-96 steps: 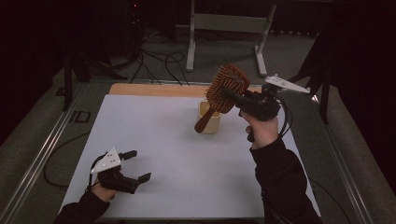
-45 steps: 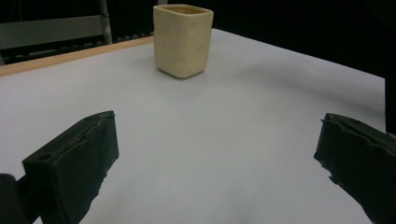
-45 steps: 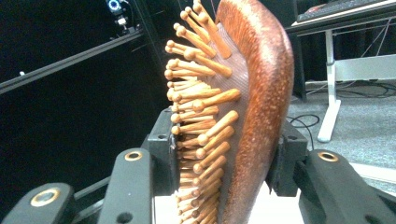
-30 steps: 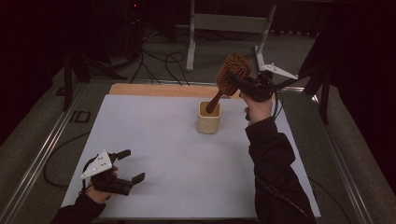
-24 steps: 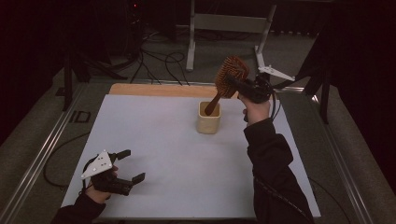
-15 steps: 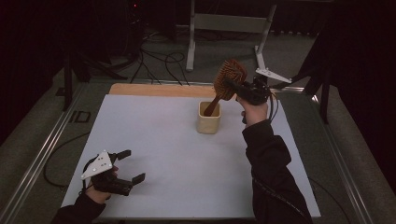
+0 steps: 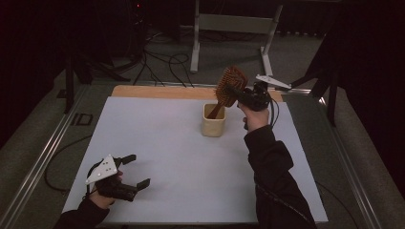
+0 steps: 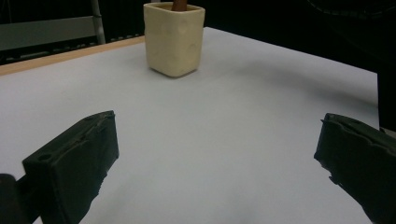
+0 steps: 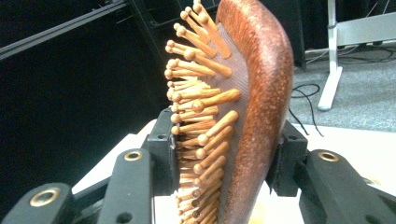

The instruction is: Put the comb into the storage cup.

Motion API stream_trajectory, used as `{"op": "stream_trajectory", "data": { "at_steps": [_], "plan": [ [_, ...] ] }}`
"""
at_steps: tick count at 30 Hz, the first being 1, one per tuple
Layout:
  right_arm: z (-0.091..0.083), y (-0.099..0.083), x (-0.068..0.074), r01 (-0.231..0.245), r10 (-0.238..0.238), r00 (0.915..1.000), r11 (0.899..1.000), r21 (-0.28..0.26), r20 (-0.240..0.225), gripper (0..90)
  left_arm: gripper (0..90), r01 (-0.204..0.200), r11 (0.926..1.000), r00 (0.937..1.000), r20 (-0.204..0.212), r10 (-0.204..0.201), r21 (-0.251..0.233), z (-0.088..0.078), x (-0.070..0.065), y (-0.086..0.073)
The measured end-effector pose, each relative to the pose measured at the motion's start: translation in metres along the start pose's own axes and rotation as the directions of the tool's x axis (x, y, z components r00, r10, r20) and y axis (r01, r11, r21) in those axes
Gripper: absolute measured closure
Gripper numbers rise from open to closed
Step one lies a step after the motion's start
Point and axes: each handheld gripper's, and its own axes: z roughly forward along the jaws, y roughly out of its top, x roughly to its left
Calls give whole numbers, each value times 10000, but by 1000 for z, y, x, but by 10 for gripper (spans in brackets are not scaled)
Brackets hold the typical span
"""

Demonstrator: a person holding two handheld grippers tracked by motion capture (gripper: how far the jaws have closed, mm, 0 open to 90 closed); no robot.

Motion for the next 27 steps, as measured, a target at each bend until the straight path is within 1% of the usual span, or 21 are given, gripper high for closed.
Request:
{"op": "stream_trajectory", "data": {
  "at_steps": [8,11,19,27],
  "plan": [
    [6,-7,-2,-16,15,10000,9999,125,24,538,0,-8,9999,10000,-56,8,-111,-1,0,1],
    [8,-10,-3,-127,127,9999,9998,177,9,537,0,-20,9999,10000,-64,20,-127,-2,-1,1],
    [14,-19,-5,-184,183,9998,9992,363,25,537,0,-30,9995,9999,-124,26,-320,-3,-1,1],
    [19,-24,-7,-182,181,9998,9985,515,26,536,0,-34,9994,10000,-88,31,-350,-4,-1,2]
  ]
}}
